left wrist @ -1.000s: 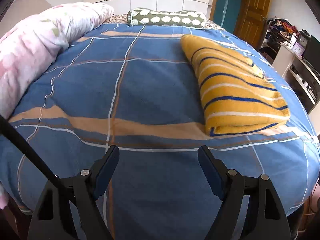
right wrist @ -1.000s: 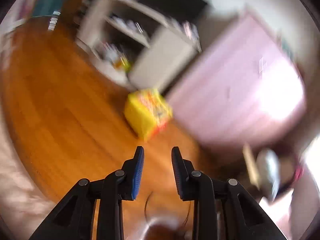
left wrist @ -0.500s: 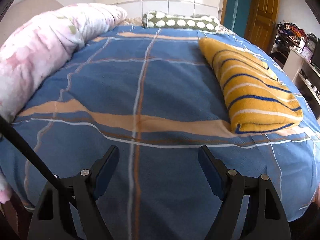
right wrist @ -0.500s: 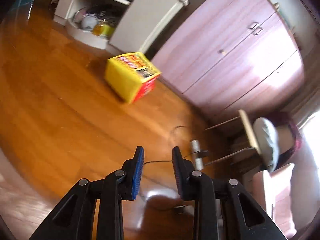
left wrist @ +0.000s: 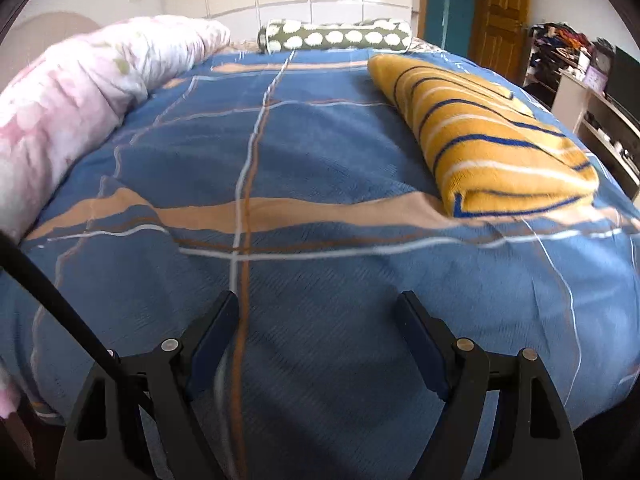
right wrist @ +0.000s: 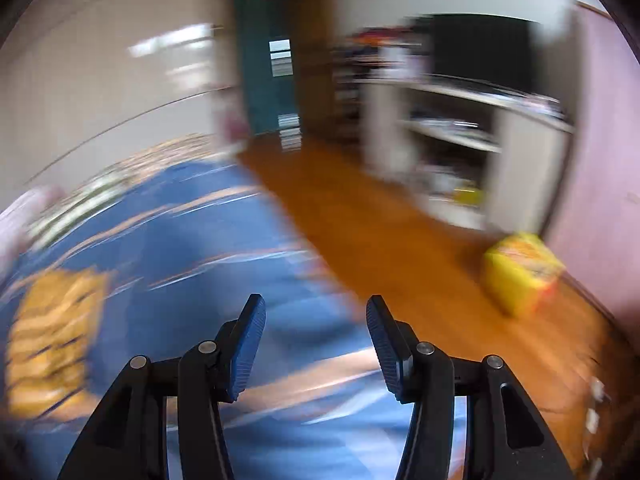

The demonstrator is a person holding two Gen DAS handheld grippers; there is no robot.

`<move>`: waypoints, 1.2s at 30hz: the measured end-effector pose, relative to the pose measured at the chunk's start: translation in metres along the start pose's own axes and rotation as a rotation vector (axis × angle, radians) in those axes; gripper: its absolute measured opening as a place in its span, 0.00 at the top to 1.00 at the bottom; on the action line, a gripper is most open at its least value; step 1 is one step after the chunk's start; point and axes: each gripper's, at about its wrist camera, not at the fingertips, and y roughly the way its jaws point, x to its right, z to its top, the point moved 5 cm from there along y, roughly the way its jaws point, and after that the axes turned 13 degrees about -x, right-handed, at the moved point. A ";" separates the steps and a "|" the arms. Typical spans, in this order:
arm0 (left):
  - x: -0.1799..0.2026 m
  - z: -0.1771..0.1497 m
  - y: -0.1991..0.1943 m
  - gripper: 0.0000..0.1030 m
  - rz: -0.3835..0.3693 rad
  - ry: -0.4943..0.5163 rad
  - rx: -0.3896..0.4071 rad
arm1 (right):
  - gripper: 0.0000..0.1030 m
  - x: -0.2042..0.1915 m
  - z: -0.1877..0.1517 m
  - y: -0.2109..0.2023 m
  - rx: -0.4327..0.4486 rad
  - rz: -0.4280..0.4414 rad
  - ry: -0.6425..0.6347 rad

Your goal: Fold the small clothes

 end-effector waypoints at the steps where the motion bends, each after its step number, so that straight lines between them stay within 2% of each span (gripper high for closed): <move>1: -0.002 -0.004 -0.003 0.23 0.006 0.004 0.020 | 0.46 -0.035 -0.013 0.006 0.006 -0.008 -0.076; 4: -0.014 -0.013 -0.006 0.22 0.041 -0.005 0.075 | 0.46 -0.103 -0.057 0.027 0.014 -0.118 -0.235; 7: -0.023 -0.006 -0.009 0.22 0.072 -0.025 0.115 | 0.46 -0.142 -0.084 0.049 0.053 -0.219 -0.366; 9: -0.029 0.010 -0.010 0.22 0.111 -0.026 0.136 | 0.46 -0.153 -0.082 0.060 0.057 -0.220 -0.363; 11: -0.039 0.029 -0.010 0.22 0.120 -0.050 0.156 | 0.45 -0.147 -0.063 0.062 0.060 -0.193 -0.315; 12: -0.047 0.042 -0.009 0.17 0.114 -0.073 0.161 | 0.37 -0.144 -0.051 0.063 0.060 -0.201 -0.289; 14: -0.062 0.067 0.001 0.13 0.109 -0.108 0.135 | 0.27 -0.134 -0.029 0.071 0.049 -0.225 -0.246; 16: -0.075 0.092 0.018 0.13 0.118 -0.123 0.092 | 0.27 -0.123 -0.011 0.094 -0.010 -0.256 -0.220; 19: -0.094 0.122 0.051 0.13 0.162 -0.138 0.008 | 0.27 -0.099 0.018 0.139 -0.142 -0.255 -0.177; 21: -0.106 0.135 0.078 0.13 0.140 -0.158 -0.075 | 0.27 -0.079 0.028 0.155 -0.194 -0.228 -0.128; 22: -0.113 0.138 0.088 0.13 0.124 -0.174 -0.115 | 0.25 -0.072 0.030 0.158 -0.207 -0.201 -0.098; 23: -0.118 0.141 0.095 0.09 0.103 -0.195 -0.130 | 0.18 -0.065 0.031 0.161 -0.220 -0.178 -0.073; 24: -0.124 0.144 0.098 0.02 0.099 -0.215 -0.126 | 0.10 -0.060 0.032 0.167 -0.242 -0.147 -0.047; 26: -0.128 0.145 0.104 0.00 0.101 -0.223 -0.139 | 0.00 -0.049 0.032 0.173 -0.270 -0.123 -0.004; 28: -0.131 0.144 0.107 0.00 0.071 -0.239 -0.128 | 0.00 -0.045 0.027 0.172 -0.274 -0.097 0.036; 30: -0.132 0.143 0.106 0.00 0.057 -0.246 -0.126 | 0.00 -0.045 0.026 0.168 -0.265 -0.107 0.028; 34: -0.133 0.143 0.106 0.00 0.060 -0.244 -0.125 | 0.00 -0.040 0.026 0.170 -0.269 -0.062 0.052; 36: -0.133 0.143 0.106 0.00 0.058 -0.244 -0.125 | 0.00 -0.040 0.024 0.168 -0.270 -0.069 0.050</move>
